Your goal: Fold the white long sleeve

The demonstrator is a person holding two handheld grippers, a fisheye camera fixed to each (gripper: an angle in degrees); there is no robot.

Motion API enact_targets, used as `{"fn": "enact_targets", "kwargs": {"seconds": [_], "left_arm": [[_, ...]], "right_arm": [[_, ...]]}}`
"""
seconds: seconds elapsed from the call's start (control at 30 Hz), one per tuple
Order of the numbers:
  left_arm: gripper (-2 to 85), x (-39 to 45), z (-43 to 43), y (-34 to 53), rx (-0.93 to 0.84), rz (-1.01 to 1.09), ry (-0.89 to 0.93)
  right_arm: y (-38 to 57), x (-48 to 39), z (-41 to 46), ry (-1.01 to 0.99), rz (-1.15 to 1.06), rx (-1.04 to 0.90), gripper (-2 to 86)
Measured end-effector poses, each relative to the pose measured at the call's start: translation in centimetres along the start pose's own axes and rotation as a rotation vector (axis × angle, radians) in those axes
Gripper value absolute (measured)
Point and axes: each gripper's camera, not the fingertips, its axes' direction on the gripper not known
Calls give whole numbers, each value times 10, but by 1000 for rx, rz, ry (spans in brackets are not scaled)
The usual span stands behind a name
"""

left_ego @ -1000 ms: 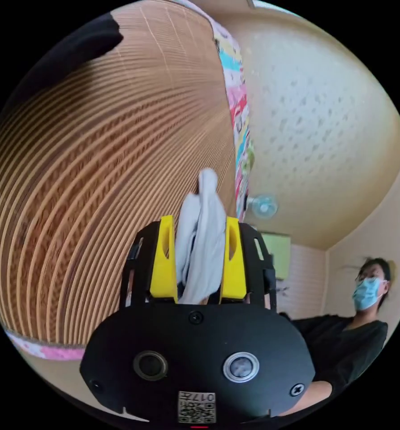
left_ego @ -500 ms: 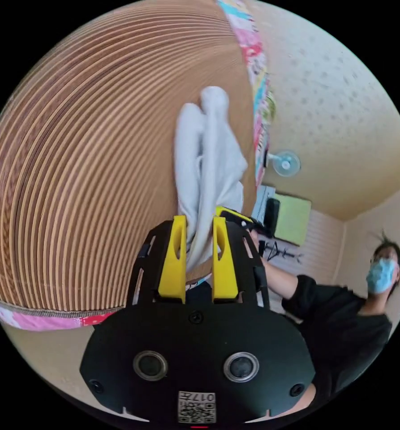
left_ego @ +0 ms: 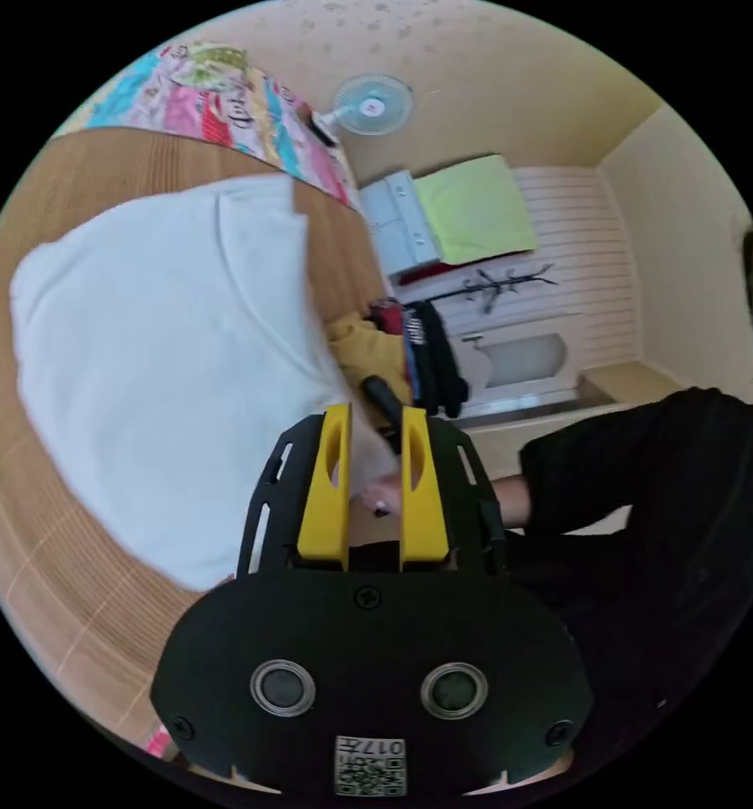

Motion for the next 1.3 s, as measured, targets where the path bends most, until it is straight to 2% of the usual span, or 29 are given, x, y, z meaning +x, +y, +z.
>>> {"fn": "enact_targets", "kwargs": {"seconds": [0.03, 0.1, 0.2, 0.27, 0.33, 0.4, 0.47, 0.53, 0.6, 0.63, 0.73, 0.87, 0.93, 1.0, 1.07, 1.2, 1.3], "left_arm": [[81, -5, 7, 2, 17, 1, 85], [98, -21, -1, 17, 82, -91, 34], [135, -55, -46, 60, 225, -295, -213], [180, -89, -73, 90, 205, -449, -414], [200, -120, -80, 106, 150, -538, -441], [204, -153, -72, 115, 74, -576, -334], [194, -195, -41, 120, -64, -634, -141], [165, -212, -16, 124, -155, -712, -58], [114, -207, -1, 117, -223, -699, -32], [74, -194, 4, 110, -213, -645, 36], [58, -142, 13, 91, -192, -523, 226], [38, -53, 27, 69, -352, -321, 144], [8, -18, 26, 65, -378, -203, 162], [7, 16, 18, 63, -401, -111, 142], [38, 44, 0, 64, -438, -26, 29], [66, 34, -36, 74, -473, -95, -200], [65, -2, -83, 93, -377, -288, -286]], "right_arm": [[7, 5, -4, -19, 12, 0, 11], [27, 18, -16, -108, 25, 0, 16], [36, 23, -25, -237, 30, -5, 37], [36, 23, -28, -332, 39, -3, 64], [31, 23, -27, -443, 49, -15, 101], [24, 23, -25, -606, 80, -13, 151], [22, 25, -25, -729, 126, 24, 183], [22, 28, -26, -822, 179, 70, 223], [22, 29, -28, -899, 233, 100, 273], [22, 28, -27, -913, 243, 102, 287], [21, 25, -26, -1064, 282, 163, 335], [-14, 12, -39, -1438, 178, 302, 299], [-35, -4, -66, -1311, 151, 264, 278], [-57, -38, -132, -1185, 2, 290, 253], [-64, -61, -193, -1144, -128, 336, 237], [-32, -88, -342, -1069, -427, 512, 207], [14, -67, -421, -1004, -510, 644, 188]]}}
